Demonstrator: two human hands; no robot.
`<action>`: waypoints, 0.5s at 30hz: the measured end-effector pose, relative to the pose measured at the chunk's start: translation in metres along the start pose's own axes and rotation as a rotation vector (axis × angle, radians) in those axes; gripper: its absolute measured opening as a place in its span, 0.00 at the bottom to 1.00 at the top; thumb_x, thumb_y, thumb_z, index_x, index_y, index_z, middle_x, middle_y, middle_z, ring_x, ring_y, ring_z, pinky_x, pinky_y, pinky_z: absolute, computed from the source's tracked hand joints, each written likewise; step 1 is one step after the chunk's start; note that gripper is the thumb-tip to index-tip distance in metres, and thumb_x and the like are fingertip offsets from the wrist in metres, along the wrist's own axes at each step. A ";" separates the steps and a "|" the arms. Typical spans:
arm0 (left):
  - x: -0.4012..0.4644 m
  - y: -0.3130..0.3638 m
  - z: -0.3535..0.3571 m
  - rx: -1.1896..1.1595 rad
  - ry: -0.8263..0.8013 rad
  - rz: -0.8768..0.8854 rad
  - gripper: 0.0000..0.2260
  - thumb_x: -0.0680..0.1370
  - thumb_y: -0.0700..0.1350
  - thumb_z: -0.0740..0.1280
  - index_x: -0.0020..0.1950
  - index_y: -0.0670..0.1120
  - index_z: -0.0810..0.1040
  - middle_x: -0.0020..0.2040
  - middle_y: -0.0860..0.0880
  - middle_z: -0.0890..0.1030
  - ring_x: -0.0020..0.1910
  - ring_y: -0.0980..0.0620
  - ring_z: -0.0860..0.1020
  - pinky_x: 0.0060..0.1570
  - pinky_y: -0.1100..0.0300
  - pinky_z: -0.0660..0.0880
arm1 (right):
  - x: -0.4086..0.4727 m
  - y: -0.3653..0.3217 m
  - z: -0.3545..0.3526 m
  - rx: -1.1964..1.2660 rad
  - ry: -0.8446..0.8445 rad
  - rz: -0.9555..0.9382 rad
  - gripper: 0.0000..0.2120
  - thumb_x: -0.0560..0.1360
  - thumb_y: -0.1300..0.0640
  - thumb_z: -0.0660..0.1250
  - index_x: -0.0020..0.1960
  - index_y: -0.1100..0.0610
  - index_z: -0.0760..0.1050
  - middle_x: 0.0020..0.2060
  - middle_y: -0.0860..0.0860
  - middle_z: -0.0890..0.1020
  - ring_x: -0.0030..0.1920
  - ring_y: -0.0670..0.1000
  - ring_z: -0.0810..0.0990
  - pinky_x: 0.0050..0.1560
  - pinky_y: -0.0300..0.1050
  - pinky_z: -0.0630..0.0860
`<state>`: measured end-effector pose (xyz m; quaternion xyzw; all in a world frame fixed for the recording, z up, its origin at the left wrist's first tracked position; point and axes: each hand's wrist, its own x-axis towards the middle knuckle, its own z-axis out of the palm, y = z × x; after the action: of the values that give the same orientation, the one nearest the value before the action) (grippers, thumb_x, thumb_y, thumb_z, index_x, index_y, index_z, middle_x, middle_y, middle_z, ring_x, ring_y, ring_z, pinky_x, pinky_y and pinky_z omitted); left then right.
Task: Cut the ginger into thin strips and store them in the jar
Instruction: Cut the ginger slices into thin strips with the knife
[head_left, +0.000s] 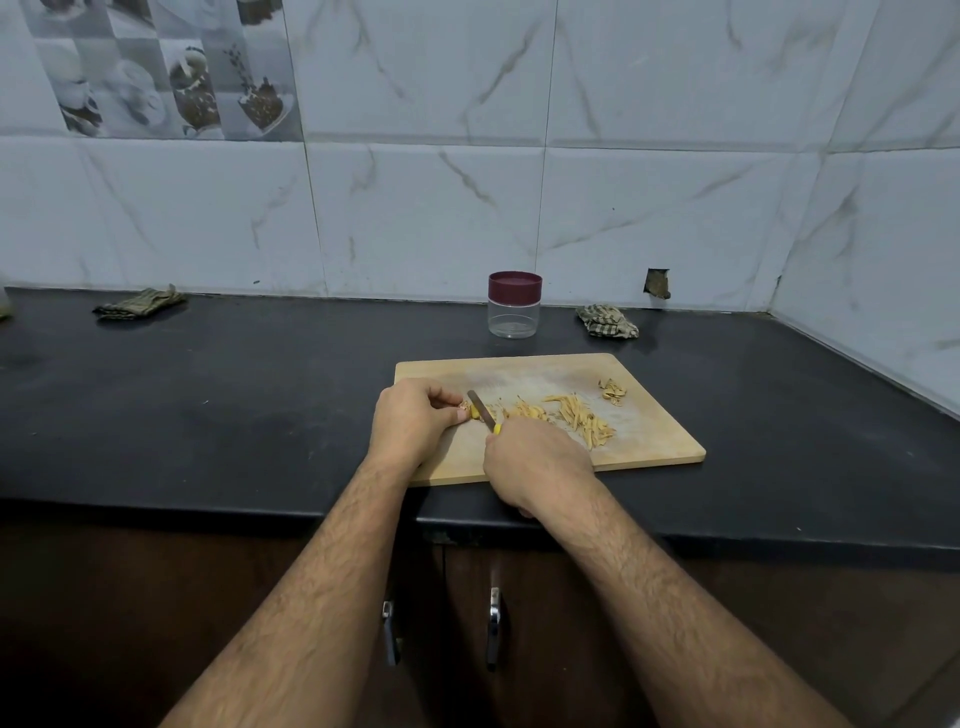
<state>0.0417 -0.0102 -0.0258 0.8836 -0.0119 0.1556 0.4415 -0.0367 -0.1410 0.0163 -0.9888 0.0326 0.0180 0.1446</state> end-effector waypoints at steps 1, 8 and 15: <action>0.000 0.000 0.000 0.001 0.000 0.001 0.04 0.72 0.45 0.77 0.46 0.51 0.86 0.37 0.60 0.80 0.40 0.64 0.77 0.35 0.74 0.67 | 0.000 0.000 0.001 -0.002 0.002 0.000 0.12 0.83 0.55 0.56 0.60 0.57 0.75 0.46 0.52 0.75 0.47 0.53 0.75 0.44 0.46 0.70; 0.001 -0.001 0.001 0.011 0.014 0.005 0.02 0.74 0.46 0.75 0.46 0.52 0.87 0.42 0.59 0.84 0.43 0.60 0.77 0.37 0.70 0.68 | 0.001 -0.004 0.000 -0.028 -0.023 -0.002 0.12 0.83 0.54 0.57 0.59 0.57 0.76 0.49 0.53 0.80 0.48 0.54 0.79 0.42 0.46 0.71; 0.003 -0.003 0.002 0.036 -0.006 0.006 0.05 0.76 0.46 0.73 0.50 0.53 0.87 0.48 0.55 0.85 0.50 0.56 0.79 0.46 0.63 0.70 | 0.004 -0.005 -0.001 0.004 -0.043 0.002 0.11 0.82 0.55 0.58 0.57 0.57 0.76 0.50 0.54 0.82 0.48 0.54 0.81 0.42 0.44 0.71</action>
<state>0.0455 -0.0096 -0.0280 0.8918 -0.0131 0.1546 0.4251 -0.0327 -0.1368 0.0186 -0.9879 0.0305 0.0395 0.1470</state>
